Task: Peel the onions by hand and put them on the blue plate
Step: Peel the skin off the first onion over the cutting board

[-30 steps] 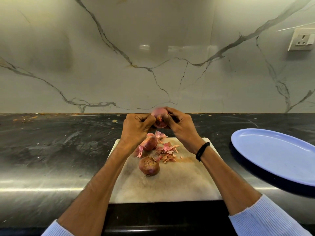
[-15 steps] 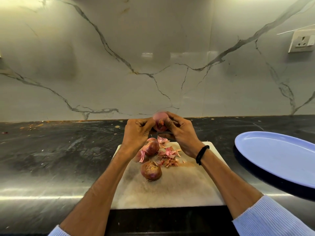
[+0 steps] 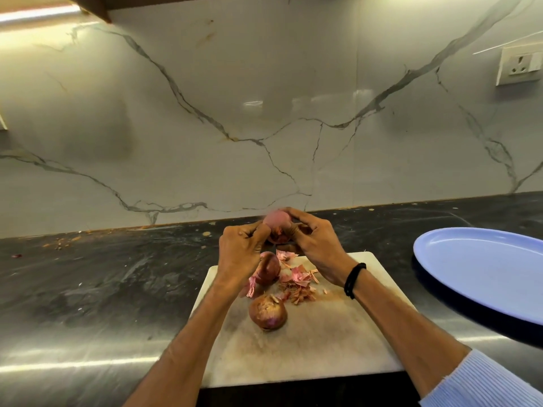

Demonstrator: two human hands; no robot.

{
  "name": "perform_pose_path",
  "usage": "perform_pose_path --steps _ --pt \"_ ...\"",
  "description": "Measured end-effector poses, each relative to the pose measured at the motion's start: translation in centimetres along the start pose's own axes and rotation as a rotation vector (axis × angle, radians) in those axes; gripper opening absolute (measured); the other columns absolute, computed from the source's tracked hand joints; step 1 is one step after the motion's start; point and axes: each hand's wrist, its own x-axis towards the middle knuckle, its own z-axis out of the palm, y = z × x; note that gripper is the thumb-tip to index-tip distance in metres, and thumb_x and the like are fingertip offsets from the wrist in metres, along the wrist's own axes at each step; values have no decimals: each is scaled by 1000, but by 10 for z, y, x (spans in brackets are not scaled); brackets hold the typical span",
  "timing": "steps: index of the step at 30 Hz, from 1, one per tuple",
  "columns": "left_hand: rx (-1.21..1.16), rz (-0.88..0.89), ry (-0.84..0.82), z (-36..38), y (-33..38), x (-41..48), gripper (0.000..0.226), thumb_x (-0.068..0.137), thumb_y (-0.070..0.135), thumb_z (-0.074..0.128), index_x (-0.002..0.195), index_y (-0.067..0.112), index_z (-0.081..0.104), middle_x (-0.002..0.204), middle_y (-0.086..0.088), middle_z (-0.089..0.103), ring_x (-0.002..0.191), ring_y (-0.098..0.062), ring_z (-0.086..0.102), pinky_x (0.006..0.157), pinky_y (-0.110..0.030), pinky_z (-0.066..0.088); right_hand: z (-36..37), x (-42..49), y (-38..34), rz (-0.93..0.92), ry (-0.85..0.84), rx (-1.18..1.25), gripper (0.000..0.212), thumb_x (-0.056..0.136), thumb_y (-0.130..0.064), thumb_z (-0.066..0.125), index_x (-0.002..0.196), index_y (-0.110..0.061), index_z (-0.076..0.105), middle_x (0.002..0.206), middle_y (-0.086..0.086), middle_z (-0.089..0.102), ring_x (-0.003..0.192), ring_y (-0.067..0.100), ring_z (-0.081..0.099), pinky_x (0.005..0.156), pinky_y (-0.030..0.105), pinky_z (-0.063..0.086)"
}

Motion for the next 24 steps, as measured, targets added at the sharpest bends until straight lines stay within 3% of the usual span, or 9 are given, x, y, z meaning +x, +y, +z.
perform_pose_path --steps 4,9,15,18,24 --pt "-13 -4 -7 1 -2 1 19 96 20 64 98 9 79 80 0 77 74 -15 74 69 -45 62 -2 -3 -4 -3 -15 32 45 83 -34 64 126 -18 63 114 9 70 105 24 70 88 44 59" --pt "-29 -9 19 0 -2 3 15 94 19 67 92 12 80 76 -3 76 73 -24 74 67 -51 61 -2 -2 -5 31 -14 109 40 95 -17 59 135 -8 58 118 15 68 105 27 70 84 40 61" --pt "-134 -19 60 -1 7 -1 15 93 10 67 102 7 78 85 -1 78 80 -14 75 74 -33 63 -2 -1 -9 65 -17 246 48 90 -21 61 134 -4 58 122 18 67 105 31 70 79 36 62" --pt "-205 -51 29 0 9 -3 19 97 10 61 105 18 75 88 7 76 85 -9 74 73 -21 59 -2 -1 -7 73 8 236 44 90 -20 61 131 -6 60 121 18 67 104 30 71 81 39 62" --pt "-232 -57 50 5 11 -3 34 94 35 61 120 14 69 107 1 73 98 -10 71 84 -25 59 -4 1 -7 22 67 175 30 96 -11 59 126 -8 63 113 10 69 102 23 71 77 36 62"
